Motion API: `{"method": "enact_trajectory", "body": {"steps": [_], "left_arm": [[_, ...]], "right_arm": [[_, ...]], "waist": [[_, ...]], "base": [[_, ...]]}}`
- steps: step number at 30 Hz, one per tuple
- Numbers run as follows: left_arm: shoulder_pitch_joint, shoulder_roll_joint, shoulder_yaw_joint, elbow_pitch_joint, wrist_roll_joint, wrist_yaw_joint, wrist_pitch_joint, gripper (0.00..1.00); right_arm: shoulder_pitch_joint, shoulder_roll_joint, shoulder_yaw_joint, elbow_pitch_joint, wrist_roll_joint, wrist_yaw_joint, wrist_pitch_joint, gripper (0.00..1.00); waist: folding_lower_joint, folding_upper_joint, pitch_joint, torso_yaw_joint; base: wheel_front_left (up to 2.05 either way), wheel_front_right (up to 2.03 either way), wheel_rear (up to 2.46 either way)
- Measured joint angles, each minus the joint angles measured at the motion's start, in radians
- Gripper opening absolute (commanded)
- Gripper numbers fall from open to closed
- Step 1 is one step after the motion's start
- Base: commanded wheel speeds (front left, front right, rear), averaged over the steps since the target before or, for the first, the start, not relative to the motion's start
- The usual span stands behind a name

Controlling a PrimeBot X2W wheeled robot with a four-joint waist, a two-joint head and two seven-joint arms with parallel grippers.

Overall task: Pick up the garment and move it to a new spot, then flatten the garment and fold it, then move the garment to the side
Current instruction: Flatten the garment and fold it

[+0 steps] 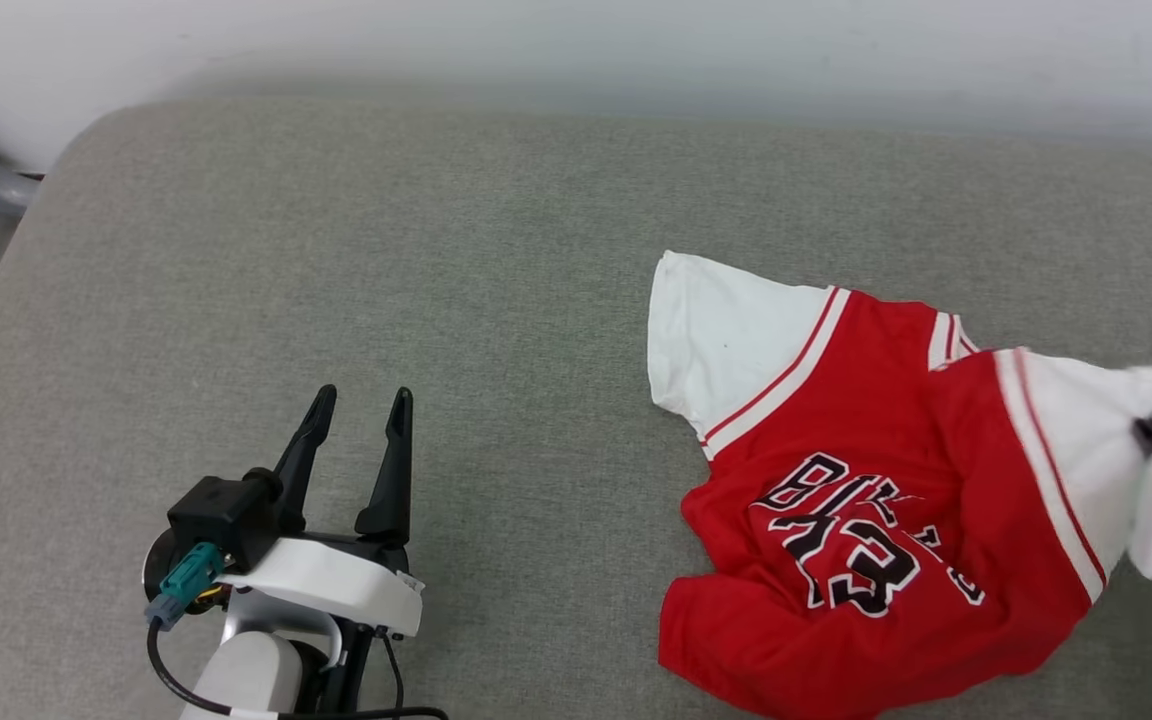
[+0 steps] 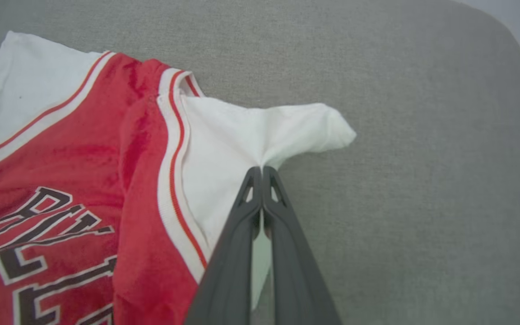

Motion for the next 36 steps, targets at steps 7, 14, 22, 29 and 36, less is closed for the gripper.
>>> {"method": "enact_trajectory", "body": {"steps": [7, 14, 22, 29, 36], "left_arm": [[0.001, -0.001, 0.003, -0.004, 0.003, -0.003, 0.0, 1.0], [0.006, -0.003, 0.005, -0.002, 0.006, -0.005, -0.001, 1.0], [0.03, -0.003, 0.0, 0.011, 0.01, -0.006, -0.001, 1.0], [0.058, 0.005, -0.003, 0.018, 0.012, 0.011, 0.012, 1.0], [0.062, 0.036, 0.001, 0.003, 0.021, 0.03, 0.046, 1.0]], "right_arm": [[0.155, 0.071, -0.176, -0.044, -0.026, 0.0, 0.005, 0.0], [0.202, 0.153, -0.242, 0.06, -0.021, 0.0, -0.114, 1.0], [0.201, 0.179, -0.257, 0.059, -0.072, 0.0, -0.373, 1.0], [0.245, 0.193, -0.18, -0.023, -0.11, 0.0, -0.587, 1.0], [0.302, 0.195, -0.047, -0.121, -0.101, 0.0, -0.677, 1.0]], "waist": [[-0.0001, 0.0, -0.007, -0.025], [-0.0001, 0.0, -0.013, -0.036], [-0.0001, 0.0, -0.054, -0.035], [-0.0002, 0.0, -0.106, -0.038], [-0.0002, 0.0, -0.136, -0.039]], "base": [[0.0, 0.0, 0.0], [0.0, 0.0, 0.0], [0.0, 0.0, 0.0], [0.0, 0.0, 0.0], [0.0, 0.0, 0.0]]}}
